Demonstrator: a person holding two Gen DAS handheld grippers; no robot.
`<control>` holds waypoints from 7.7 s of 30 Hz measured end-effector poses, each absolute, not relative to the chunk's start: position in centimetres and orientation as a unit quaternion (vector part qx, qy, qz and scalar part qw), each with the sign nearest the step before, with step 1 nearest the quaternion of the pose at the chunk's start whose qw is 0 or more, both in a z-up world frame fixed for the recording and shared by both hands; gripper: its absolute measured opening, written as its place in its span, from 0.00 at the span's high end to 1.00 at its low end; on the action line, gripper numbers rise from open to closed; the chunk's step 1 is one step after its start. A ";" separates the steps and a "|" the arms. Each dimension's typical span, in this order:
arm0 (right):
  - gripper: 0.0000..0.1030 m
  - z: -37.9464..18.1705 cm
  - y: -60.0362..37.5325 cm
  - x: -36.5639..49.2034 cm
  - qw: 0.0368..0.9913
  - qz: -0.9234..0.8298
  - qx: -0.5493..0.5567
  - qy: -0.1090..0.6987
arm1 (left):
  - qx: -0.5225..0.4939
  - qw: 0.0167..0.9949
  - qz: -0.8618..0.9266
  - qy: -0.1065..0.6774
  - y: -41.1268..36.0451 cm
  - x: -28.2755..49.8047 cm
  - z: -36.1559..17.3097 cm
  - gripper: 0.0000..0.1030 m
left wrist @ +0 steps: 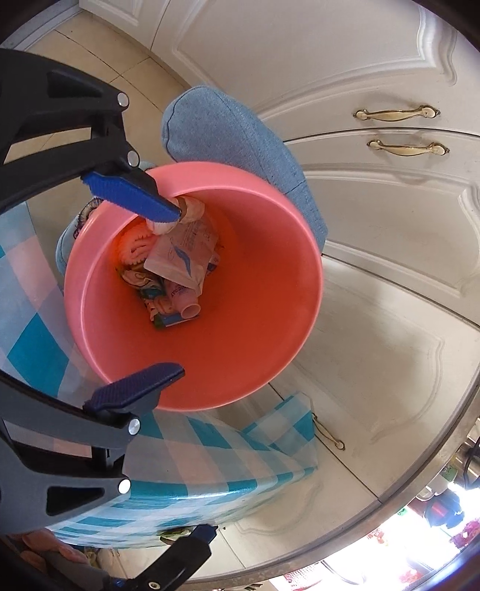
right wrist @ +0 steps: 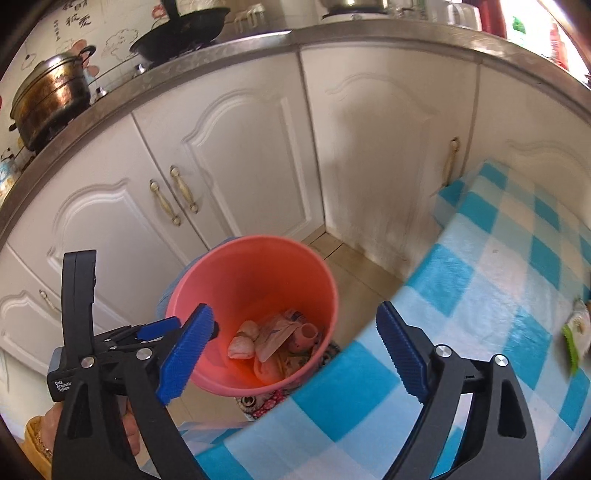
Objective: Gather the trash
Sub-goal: 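Move both open tools back over the table toward the potatoes and wrapper, then grasp the white-green snack wrapper with the left gripper while the right grasps the large brown potato, then carry the wrapper and large potato over the red bucket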
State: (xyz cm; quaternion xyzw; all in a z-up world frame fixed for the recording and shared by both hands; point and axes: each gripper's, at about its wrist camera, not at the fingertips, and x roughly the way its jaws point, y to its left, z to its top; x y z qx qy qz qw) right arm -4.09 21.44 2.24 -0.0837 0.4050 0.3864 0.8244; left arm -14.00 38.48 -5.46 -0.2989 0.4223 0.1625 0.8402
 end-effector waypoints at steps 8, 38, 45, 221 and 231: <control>0.13 3.0 17.0 -3.6 0.837 0.369 -0.036 0.403 | -0.297 0.840 0.159 0.425 37.8 -13.8 -3.8 0.15; 0.09 4.8 -0.3 -1.3 0.867 0.315 0.102 0.372 | -0.187 0.883 0.062 0.427 25.0 -9.1 1.6 0.13; 0.09 4.6 -6.8 0.9 0.873 0.271 0.160 0.372 | -0.143 0.894 0.017 0.424 20.2 -7.4 2.7 0.13; 0.40 6.8 11.4 -5.3 0.821 0.388 -0.005 0.418 | -0.116 0.923 0.110 0.349 31.3 -13.4 4.3 0.60; 0.40 5.5 18.3 -3.3 0.795 0.426 -0.028 0.430 | -0.135 0.910 0.143 0.365 34.9 -12.0 2.3 0.60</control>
